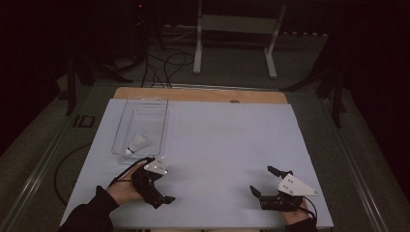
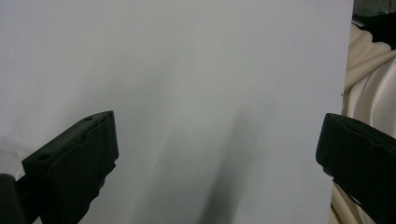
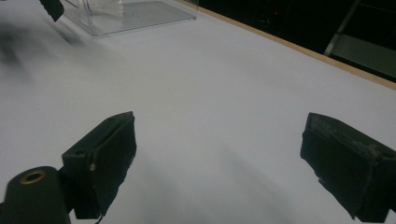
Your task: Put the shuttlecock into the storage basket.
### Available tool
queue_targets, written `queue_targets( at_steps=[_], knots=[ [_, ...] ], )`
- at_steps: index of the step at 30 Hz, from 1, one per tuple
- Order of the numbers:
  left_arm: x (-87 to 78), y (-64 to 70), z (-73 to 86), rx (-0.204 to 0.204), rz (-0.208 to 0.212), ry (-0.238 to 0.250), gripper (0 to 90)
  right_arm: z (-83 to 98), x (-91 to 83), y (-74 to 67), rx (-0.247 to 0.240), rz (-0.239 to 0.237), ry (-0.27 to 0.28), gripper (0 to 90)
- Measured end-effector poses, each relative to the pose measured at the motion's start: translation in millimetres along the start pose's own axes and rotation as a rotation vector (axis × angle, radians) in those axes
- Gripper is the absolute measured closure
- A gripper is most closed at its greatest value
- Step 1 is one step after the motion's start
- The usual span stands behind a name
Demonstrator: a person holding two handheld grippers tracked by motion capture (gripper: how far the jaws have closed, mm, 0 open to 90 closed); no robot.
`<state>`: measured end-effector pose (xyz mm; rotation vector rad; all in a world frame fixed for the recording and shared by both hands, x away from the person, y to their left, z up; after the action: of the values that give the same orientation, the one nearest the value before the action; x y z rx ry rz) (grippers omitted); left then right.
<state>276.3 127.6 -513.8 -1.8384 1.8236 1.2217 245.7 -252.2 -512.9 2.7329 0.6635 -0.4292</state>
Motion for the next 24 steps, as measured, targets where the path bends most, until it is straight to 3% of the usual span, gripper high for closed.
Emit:
queue_targets(
  at_steps=[10, 14, 24],
  knots=[
    [-7.5, -2.4, 19.1, -0.041, -0.025, 0.035, 0.0, 0.5, 0.8, 0.1, -0.002, -0.001, -0.002, 10.3],
    [-11.6, -3.0, 24.2, -0.053, -0.037, 0.024, 0.0, 0.5, 0.9, 0.1, -0.002, -0.001, -0.001, 10.2],
    [-19.2, -7.0, 28.0, -0.087, -0.056, 0.096, 0.0, 0.8, 0.8, 0.9, -0.003, 0.002, -0.002, 10.2]
  ],
)
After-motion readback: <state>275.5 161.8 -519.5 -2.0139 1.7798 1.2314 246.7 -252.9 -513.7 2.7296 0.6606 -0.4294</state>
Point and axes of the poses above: each handheld gripper's, and its own axes: x roughly forward along the jaws, z roughly out of its underside, y roughly to its right, the point moved 4 cm from there along x, roughly forward along the jaws, and after that the axes turned 15 degrees about z, right-handed, at the moved point
